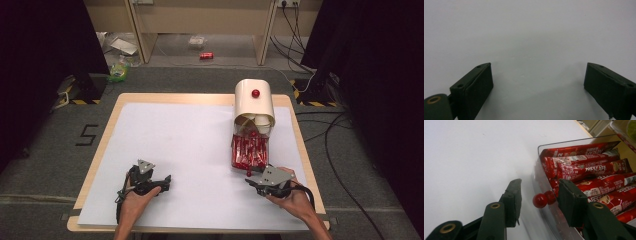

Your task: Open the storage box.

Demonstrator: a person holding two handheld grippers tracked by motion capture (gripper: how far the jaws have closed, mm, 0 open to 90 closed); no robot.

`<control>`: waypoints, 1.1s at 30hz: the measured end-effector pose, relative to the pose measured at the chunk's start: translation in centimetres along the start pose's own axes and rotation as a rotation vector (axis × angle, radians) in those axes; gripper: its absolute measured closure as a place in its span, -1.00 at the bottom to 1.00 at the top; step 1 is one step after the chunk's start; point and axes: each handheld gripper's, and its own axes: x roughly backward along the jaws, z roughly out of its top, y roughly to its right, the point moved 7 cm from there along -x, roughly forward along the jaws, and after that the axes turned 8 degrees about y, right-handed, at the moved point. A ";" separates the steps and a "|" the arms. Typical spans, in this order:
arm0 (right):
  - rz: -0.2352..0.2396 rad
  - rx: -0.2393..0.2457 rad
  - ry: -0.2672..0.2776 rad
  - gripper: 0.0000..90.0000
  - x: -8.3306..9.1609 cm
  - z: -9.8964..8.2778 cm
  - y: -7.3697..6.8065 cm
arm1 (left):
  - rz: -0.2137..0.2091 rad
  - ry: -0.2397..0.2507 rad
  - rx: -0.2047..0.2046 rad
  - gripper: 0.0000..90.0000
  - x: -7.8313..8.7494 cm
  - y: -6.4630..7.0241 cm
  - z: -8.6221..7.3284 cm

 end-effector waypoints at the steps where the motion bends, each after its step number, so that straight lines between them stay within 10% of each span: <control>1: 0.002 -0.005 -0.001 0.21 0.1 0.0 -0.1 | 0.000 0.000 0.000 -0.82 0.0 0.0 0.0; 33: 0.037 -0.035 0.016 0.14 1.8 0.4 -2.6 | 0.002 0.000 -0.001 -0.82 0.0 0.0 0.0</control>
